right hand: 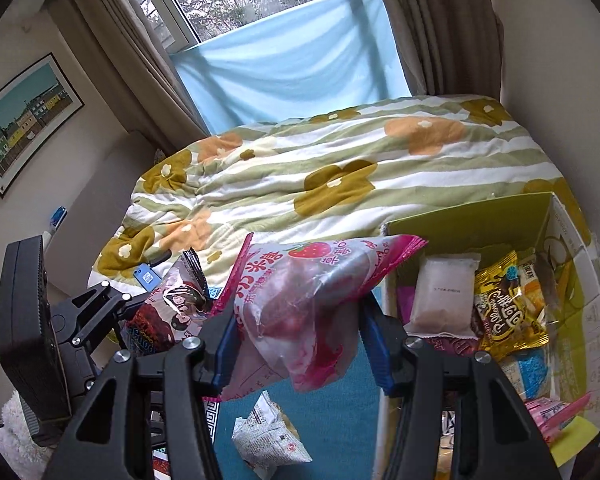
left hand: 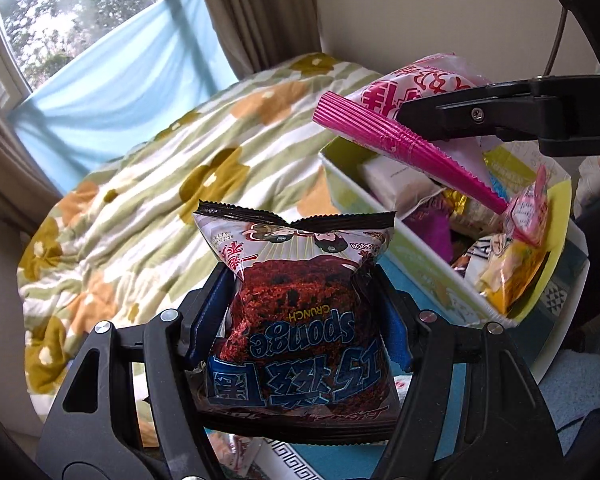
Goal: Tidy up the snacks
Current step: 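Carry the Sponge bag and pink strawberry bag into the box and release both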
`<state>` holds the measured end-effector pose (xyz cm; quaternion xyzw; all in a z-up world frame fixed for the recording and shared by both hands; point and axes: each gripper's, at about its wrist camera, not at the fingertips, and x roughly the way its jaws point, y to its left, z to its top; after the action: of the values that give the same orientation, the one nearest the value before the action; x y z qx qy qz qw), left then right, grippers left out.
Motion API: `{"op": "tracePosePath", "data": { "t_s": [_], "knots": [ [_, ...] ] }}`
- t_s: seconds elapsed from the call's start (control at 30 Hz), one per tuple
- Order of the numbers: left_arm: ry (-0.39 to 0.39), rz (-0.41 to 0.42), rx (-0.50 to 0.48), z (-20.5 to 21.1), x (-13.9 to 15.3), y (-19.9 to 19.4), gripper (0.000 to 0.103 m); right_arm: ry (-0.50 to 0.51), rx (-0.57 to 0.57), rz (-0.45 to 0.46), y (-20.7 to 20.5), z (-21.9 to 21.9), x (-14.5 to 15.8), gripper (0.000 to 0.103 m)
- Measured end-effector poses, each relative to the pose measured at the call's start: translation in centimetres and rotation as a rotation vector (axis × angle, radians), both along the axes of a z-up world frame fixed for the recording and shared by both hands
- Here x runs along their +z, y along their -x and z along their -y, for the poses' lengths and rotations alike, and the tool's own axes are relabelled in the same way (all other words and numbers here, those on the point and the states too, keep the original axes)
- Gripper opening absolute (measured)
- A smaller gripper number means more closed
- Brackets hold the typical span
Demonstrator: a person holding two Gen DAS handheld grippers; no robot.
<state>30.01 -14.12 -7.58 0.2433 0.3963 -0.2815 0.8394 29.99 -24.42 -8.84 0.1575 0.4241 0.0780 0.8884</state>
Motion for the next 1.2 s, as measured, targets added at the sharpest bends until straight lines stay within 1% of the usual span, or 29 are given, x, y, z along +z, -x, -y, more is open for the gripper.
{"op": "tracePosePath", "data": {
  "t_s": [0.1,0.27,0.37,0.5,0.6,0.63,0.67,0.7,0.77,0.83,0.93,1.03,1.13,1.2],
  "knots": [
    [0.017,0.005,0.004,3.3,0.6,0.8,0.065,0.009,-0.009,0.031,1.2,2.7,1.4,0.050],
    [0.046,-0.024,0.029,8.3,0.2,1.9,0.065,0.015,-0.043,0.053,3.1,7.9,2.4,0.050],
    [0.082,-0.067,0.049,11.2,-0.7,2.4,0.065,0.012,-0.060,0.054,4.1,11.1,2.4,0.050],
    [0.115,-0.149,0.100,14.7,-2.8,2.6,0.065,0.005,-0.074,0.035,5.2,15.2,1.8,0.050],
    [0.159,-0.196,0.156,16.1,-4.4,2.5,0.069,0.002,-0.073,0.005,5.5,17.8,0.9,0.050],
    [0.173,-0.212,0.173,16.4,-4.8,2.4,0.082,0.000,-0.071,-0.006,5.6,18.7,0.5,0.050],
    [0.180,-0.218,0.195,16.5,-5.1,2.5,0.098,-0.003,-0.070,-0.018,5.6,19.3,0.2,0.050],
    [0.189,-0.212,0.216,16.5,-5.2,2.5,0.102,-0.006,-0.069,-0.027,5.7,19.9,-0.1,0.050],
    [0.201,-0.207,0.247,16.1,-5.1,2.9,0.102,-0.013,-0.063,-0.043,5.7,20.8,-0.8,0.050],
    [0.194,-0.203,0.285,15.4,-4.9,3.5,0.102,-0.022,-0.055,-0.057,5.7,21.5,-1.5,0.050],
    [0.176,-0.170,0.346,13.6,-4.5,4.3,0.102,-0.030,-0.045,-0.077,5.9,21.9,-2.6,0.050],
    [0.162,-0.152,0.376,12.3,-4.3,4.7,0.102,0.080,-0.044,-0.075,6.4,21.5,-3.2,0.050],
    [0.219,-0.203,0.391,11.4,-4.2,4.6,0.102,0.069,-0.037,-0.080,6.6,21.7,-3.8,0.050],
    [0.262,-0.222,0.411,10.9,-4.2,4.7,0.102,0.098,-0.034,-0.081,6.6,21.6,-4.0,0.050]
  ]
}}
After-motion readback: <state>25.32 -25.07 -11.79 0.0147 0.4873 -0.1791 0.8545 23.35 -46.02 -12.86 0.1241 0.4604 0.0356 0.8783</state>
